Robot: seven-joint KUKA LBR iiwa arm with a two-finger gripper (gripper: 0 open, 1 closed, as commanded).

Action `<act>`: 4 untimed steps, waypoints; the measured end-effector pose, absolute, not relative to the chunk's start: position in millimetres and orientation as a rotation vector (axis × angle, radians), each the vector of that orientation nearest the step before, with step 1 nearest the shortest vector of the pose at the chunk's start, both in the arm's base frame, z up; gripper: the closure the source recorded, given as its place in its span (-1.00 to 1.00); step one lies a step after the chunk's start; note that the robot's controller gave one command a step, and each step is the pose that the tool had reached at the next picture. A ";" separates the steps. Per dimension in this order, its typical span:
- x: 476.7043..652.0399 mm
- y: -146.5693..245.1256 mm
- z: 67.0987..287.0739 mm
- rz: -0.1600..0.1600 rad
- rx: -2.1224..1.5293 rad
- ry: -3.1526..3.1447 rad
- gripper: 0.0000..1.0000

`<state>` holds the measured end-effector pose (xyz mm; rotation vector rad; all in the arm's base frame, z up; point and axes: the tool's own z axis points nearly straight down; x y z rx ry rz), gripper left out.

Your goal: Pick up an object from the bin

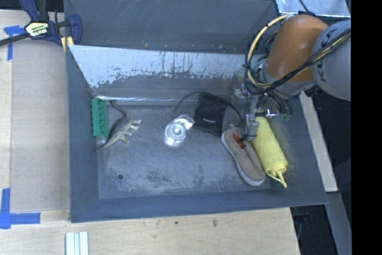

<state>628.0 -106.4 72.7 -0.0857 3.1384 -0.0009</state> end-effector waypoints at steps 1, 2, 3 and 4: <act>625.2 -105.6 109.4 -0.001 0.345 3.119 -1.00; 624.8 -112.3 109.8 0.000 -0.238 3.130 -1.00; 627.1 -102.0 94.8 0.006 -0.349 3.117 -1.00; 628.5 -52.8 72.5 -0.001 0.539 3.092 1.00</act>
Offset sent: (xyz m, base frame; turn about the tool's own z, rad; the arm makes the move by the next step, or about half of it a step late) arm -0.0051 -0.0178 0.0273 -0.6933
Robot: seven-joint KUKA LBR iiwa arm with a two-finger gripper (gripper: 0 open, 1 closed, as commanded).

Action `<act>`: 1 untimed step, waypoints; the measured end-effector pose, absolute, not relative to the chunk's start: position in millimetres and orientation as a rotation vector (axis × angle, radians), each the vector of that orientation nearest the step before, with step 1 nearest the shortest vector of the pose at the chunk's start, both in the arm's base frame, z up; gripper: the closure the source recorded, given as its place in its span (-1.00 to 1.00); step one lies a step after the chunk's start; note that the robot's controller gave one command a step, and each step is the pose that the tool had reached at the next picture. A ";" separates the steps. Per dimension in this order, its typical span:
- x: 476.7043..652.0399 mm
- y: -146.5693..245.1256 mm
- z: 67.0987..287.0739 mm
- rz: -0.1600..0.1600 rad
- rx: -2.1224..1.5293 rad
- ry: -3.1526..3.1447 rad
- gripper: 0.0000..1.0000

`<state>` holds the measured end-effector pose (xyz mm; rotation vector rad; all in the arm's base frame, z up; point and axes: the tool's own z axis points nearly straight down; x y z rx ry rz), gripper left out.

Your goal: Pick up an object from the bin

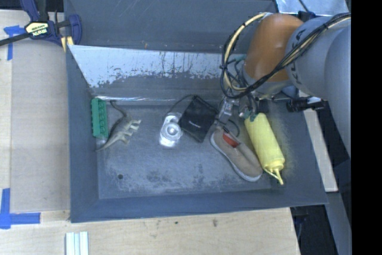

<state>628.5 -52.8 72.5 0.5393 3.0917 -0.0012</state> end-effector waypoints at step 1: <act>628.5 -52.8 72.5 -0.002 0.537 3.092 1.00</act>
Offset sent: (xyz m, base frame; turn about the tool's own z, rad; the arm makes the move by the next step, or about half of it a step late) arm 0.0000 0.0000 0.0813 0.0000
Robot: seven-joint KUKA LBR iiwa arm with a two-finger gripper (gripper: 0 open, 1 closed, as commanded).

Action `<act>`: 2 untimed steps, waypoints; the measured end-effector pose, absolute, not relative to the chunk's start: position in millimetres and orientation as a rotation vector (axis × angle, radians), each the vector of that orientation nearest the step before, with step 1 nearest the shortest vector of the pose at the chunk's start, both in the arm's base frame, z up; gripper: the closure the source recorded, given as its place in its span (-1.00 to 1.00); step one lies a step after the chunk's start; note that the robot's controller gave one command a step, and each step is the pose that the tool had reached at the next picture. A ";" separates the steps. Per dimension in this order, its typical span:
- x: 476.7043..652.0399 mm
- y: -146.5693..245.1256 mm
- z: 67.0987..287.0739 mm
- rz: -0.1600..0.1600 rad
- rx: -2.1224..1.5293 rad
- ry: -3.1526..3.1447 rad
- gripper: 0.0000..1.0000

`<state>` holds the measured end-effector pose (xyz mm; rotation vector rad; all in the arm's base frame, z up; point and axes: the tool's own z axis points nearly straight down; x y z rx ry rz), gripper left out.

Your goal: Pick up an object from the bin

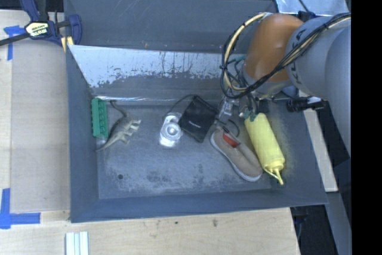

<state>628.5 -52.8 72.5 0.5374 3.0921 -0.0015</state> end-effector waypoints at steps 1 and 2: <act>631.6 -53.8 159.7 0.001 0.533 3.083 1.00; 626.8 -53.2 85.7 -0.001 0.535 3.100 1.00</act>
Offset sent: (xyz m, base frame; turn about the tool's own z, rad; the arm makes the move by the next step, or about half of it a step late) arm -0.0002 0.0000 0.0169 0.0000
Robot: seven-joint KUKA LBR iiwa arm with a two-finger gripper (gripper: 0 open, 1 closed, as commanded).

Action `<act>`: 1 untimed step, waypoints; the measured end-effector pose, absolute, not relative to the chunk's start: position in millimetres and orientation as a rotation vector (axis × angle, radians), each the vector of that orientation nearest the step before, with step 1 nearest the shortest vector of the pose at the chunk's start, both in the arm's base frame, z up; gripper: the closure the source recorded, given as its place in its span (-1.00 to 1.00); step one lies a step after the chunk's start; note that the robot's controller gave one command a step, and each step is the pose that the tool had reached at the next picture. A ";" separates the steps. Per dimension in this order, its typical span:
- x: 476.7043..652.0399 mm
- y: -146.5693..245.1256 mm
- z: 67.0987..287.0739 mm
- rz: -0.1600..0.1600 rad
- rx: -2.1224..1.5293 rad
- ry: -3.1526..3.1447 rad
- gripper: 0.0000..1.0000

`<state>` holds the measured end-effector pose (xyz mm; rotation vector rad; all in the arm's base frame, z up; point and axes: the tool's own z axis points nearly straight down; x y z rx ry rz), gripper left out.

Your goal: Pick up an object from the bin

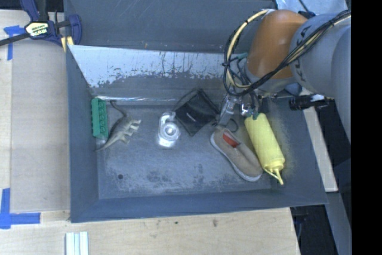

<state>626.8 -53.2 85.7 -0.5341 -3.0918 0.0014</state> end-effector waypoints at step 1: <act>627.1 -53.2 91.1 0.001 -0.533 -3.092 1.00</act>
Offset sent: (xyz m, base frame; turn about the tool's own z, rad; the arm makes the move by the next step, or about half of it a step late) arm 0.0000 0.0000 0.0350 0.0000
